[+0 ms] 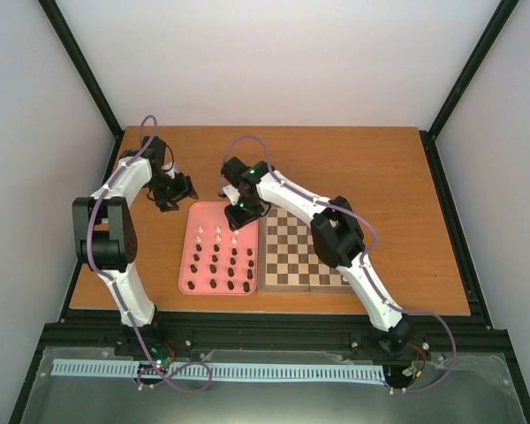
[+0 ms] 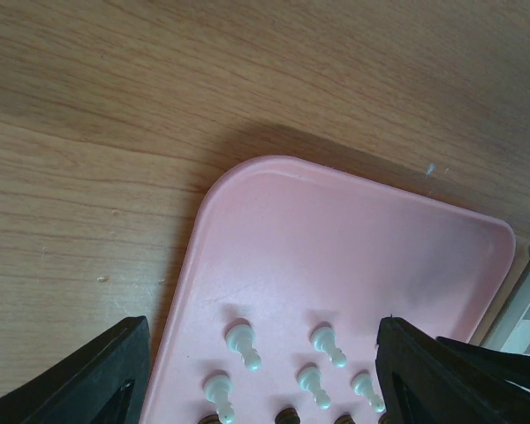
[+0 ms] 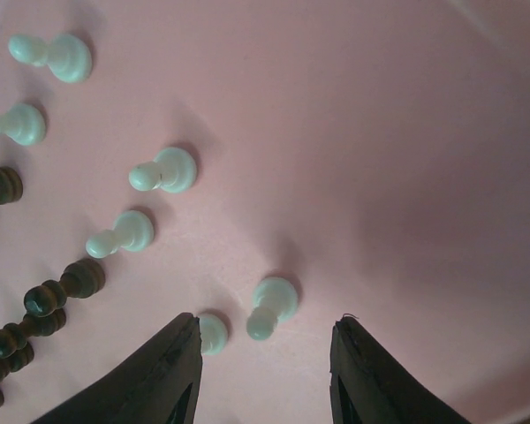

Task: Set up the chess pieces on the board
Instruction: Pick up the chess piece from the storage box, then place the chess piece on the chessboard.

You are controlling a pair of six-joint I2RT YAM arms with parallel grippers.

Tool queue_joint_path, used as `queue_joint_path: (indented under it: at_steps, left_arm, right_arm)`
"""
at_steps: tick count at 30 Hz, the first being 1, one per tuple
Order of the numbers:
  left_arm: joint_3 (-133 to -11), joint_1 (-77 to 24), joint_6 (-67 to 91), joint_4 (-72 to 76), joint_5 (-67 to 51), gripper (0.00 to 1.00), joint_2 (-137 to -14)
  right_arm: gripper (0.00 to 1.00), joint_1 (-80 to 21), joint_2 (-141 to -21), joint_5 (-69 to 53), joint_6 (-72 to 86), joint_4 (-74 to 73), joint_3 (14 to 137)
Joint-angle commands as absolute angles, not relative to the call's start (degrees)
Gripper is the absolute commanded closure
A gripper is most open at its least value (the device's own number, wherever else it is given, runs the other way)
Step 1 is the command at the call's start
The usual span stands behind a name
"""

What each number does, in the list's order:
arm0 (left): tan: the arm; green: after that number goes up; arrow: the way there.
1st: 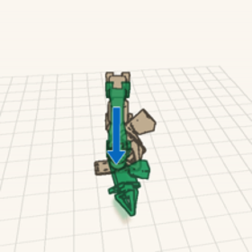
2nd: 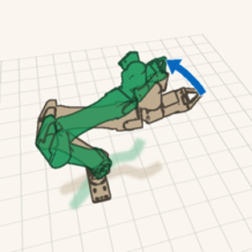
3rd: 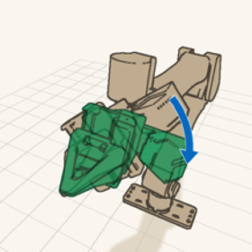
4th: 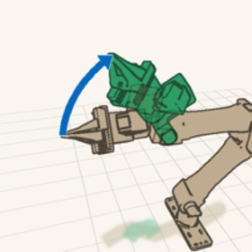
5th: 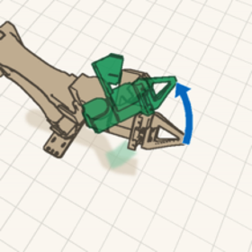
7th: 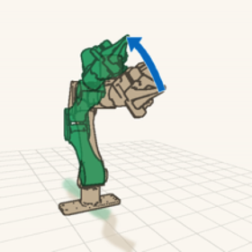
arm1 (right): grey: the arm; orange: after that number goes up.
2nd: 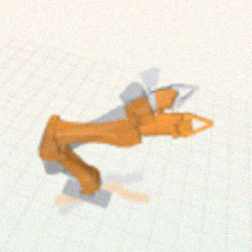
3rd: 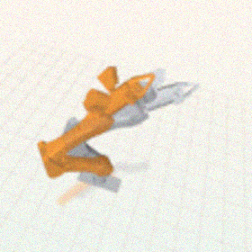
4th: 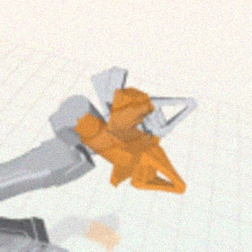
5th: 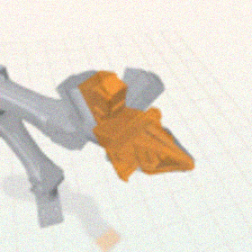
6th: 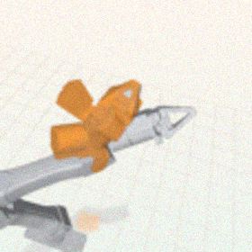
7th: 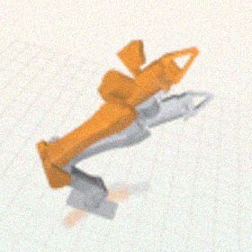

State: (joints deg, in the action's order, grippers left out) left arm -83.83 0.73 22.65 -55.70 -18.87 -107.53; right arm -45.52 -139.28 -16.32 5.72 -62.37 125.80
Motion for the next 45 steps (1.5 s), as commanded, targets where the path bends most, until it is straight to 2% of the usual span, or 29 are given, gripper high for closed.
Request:
queue_joint_path:
  at_steps: [1,7,13,21,26,32,37,41,45]
  left_arm:
    - [-84.23,0.53,22.03,-55.71,-18.56,0.21,-105.40]
    - [-84.49,0.59,21.83,-56.01,-18.68,0.21,-105.43]
    - [-84.21,0.54,21.91,-55.83,-19.14,0.21,-105.66]
    - [-84.23,0.60,21.73,-55.77,-18.87,0.21,-105.61]
    - [-84.27,0.56,21.70,-55.89,-18.72,0.21,-105.47]
    - [-84.28,0.59,21.66,-55.87,-18.63,0.21,-105.41]
    - [-84.20,0.54,21.73,-55.68,-18.78,0.21,-105.56]
    - [-84.09,0.55,21.76,-55.64,-18.72,0.21,-105.39]
    - [-84.08,0.55,21.72,-55.82,-18.67,0.21,-105.46]
  right_arm:
    - [0.61,-46.67,-141.54,-17.99,4.04,-64.00,127.70]
    - [0.62,-46.63,-142.78,-18.35,4.20,-64.24,128.40]
    - [0.74,-46.67,-143.19,-17.74,4.52,-64.16,128.46]
    - [0.97,-46.67,-141.32,-14.47,4.62,-64.20,128.43]
    - [0.97,-45.75,-133.57,-10.94,6.31,-61.99,124.47]
    - [0.97,-40.38,-119.55,-10.00,10.83,-59.01,110.91]
    - [0.97,-33.94,-108.69,-7.65,11.64,-58.74,95.01]
    - [0.97,-28.15,-103.51,-8.13,11.09,-58.10,85.23]
    - [0.97,-25.53,-102.82,-6.65,8.55,-58.66,81.11]
